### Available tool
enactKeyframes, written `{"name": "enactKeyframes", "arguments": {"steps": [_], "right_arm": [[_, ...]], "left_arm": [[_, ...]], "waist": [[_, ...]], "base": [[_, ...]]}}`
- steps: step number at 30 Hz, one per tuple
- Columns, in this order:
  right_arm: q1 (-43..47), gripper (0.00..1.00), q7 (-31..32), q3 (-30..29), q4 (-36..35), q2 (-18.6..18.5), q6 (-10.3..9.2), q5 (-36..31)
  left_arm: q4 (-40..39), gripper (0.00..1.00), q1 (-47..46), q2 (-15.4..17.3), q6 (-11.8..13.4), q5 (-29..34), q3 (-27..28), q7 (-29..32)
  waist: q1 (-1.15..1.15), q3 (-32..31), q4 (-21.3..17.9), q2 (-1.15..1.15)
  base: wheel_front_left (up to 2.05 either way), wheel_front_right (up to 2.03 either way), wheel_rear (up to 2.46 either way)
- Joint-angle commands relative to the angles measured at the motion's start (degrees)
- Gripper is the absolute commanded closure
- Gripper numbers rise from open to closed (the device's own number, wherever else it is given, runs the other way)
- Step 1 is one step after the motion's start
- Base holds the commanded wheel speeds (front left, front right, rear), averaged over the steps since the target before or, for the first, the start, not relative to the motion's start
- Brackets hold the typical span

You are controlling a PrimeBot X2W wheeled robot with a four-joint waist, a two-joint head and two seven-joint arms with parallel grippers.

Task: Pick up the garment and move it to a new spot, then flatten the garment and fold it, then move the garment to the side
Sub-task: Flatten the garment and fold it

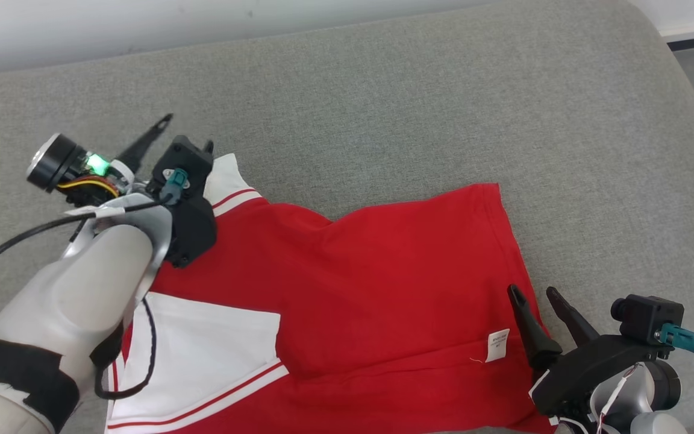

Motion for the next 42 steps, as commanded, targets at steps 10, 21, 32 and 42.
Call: {"name": "enactKeyframes", "arguments": {"steps": [10,21,32,42], "right_arm": [[0.9,0.0,0.4,-1.0,-0.2,0.1,0.05,-0.4],[1.7,0.0,1.9,-0.9,-1.3,0.1,0.05,-1.1],[1.7,0.0,2.5,-0.1,-2.1,0.1,0.05,-1.1],[1.3,0.0,1.9,0.1,-2.2,0.1,0.05,-0.6]], "left_arm": [[5.2,0.0,4.4,-0.4,2.1,-7.6,4.6,5.7],[2.7,0.0,9.3,-1.0,-0.4,-16.7,9.7,11.2],[2.3,0.0,8.0,-0.5,-2.7,-25.1,15.0,17.3],[0.7,0.24,7.2,0.0,-4.1,-30.3,17.6,23.2]], "waist": [[0.0,-1.4,2.1,0.0],[0.0,-3.2,3.8,0.0],[0.0,-2.4,1.4,0.0],[0.0,-0.8,0.5,0.0]], "base": [[0.0,0.0,0.0],[0.0,0.0,0.0],[0.0,0.0,0.0],[0.0,0.0,0.0]]}}
